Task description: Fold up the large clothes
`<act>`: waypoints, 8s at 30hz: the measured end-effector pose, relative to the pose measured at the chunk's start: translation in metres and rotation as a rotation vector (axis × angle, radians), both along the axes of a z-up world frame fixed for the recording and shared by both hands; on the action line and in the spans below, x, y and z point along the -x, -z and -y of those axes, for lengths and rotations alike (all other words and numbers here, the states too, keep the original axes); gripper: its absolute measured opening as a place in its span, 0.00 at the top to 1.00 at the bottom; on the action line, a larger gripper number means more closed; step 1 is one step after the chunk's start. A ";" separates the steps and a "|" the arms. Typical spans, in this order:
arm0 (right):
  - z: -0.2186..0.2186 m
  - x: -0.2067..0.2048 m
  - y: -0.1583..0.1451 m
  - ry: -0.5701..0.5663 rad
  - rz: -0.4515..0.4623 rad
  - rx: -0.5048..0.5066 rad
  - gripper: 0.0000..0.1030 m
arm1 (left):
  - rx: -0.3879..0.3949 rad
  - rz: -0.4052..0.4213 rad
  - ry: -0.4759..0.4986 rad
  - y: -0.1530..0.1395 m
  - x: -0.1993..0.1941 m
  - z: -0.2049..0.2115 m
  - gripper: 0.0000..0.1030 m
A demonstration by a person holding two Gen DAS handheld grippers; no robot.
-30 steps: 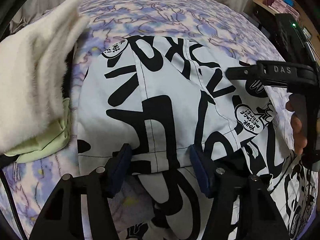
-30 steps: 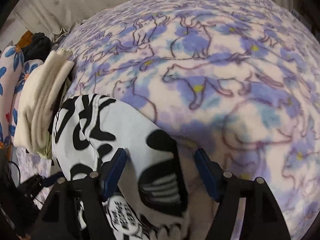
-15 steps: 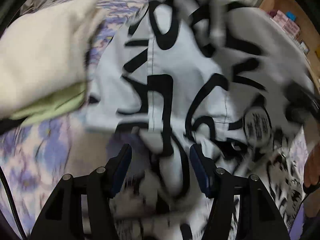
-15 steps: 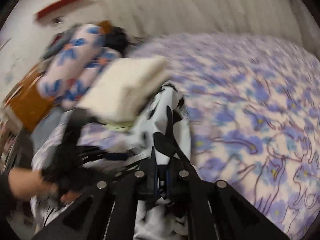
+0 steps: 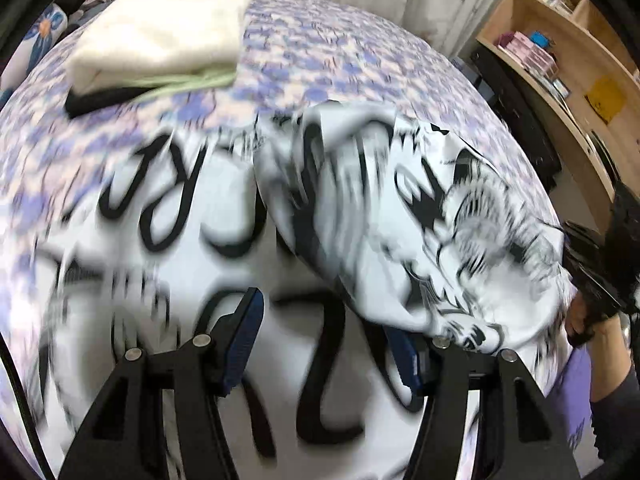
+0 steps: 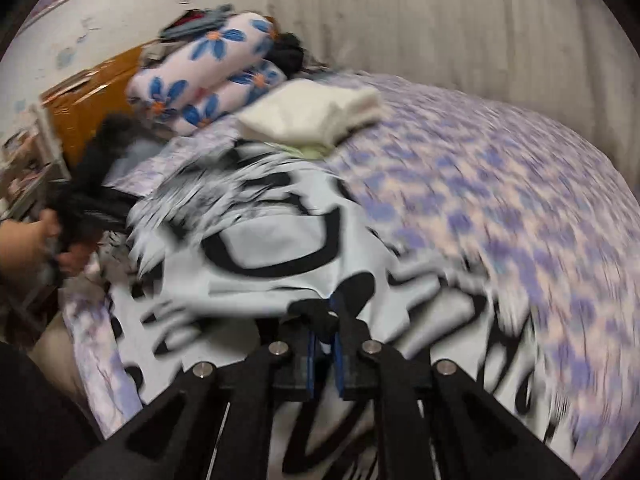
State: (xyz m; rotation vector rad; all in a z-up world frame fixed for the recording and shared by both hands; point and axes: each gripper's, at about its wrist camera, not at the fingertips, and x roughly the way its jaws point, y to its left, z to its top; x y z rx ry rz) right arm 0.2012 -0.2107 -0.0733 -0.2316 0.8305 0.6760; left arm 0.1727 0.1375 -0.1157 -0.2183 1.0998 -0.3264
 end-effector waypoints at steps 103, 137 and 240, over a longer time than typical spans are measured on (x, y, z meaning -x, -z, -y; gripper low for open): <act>0.009 0.042 0.018 0.704 -0.130 -0.075 0.71 | -0.158 0.090 -0.292 -0.012 0.009 0.056 0.40; -0.068 0.118 -0.017 0.518 -0.033 -0.089 0.71 | 0.001 0.078 -0.383 -0.021 0.143 -0.028 0.30; 0.188 0.136 -0.015 0.911 -0.098 -0.328 0.71 | -0.219 0.282 0.467 -0.027 0.054 0.374 0.26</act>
